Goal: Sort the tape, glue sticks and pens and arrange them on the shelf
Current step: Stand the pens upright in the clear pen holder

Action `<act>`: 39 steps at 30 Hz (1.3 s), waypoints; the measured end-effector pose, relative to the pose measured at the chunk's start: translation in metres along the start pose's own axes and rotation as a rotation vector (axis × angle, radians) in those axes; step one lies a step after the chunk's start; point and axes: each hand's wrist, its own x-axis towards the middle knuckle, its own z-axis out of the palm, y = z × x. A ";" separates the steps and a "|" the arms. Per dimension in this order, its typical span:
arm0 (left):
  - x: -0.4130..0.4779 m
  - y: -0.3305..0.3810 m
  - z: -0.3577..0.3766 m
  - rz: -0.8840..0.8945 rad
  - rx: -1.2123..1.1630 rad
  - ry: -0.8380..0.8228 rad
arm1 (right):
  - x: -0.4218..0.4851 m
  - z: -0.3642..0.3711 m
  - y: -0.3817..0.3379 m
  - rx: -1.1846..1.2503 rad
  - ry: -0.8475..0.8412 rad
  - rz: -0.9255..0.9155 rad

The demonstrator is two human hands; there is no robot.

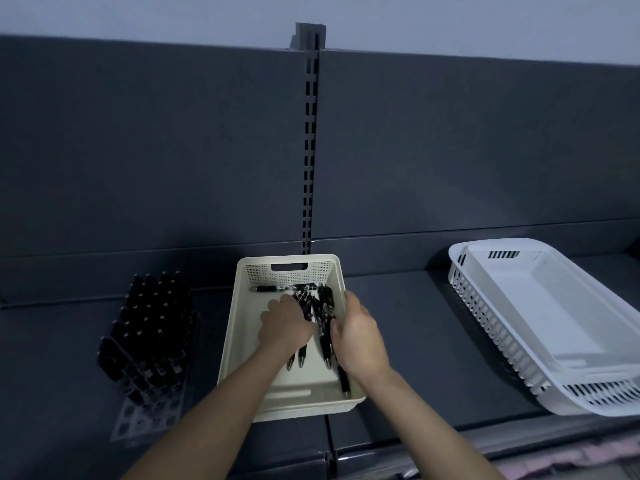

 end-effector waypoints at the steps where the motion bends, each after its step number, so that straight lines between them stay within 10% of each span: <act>1: -0.001 0.003 0.004 0.013 0.024 0.005 | 0.000 0.000 0.000 -0.008 -0.009 0.004; 19: 0.013 -0.028 0.004 0.170 0.084 0.104 | -0.001 -0.003 -0.001 -0.028 -0.036 0.021; 30: -0.024 -0.006 -0.036 0.155 -0.981 0.168 | -0.004 -0.005 -0.003 0.070 0.165 -0.176; 39: -0.074 -0.006 -0.082 0.240 -1.162 -0.222 | 0.007 -0.038 -0.068 0.592 -0.036 0.020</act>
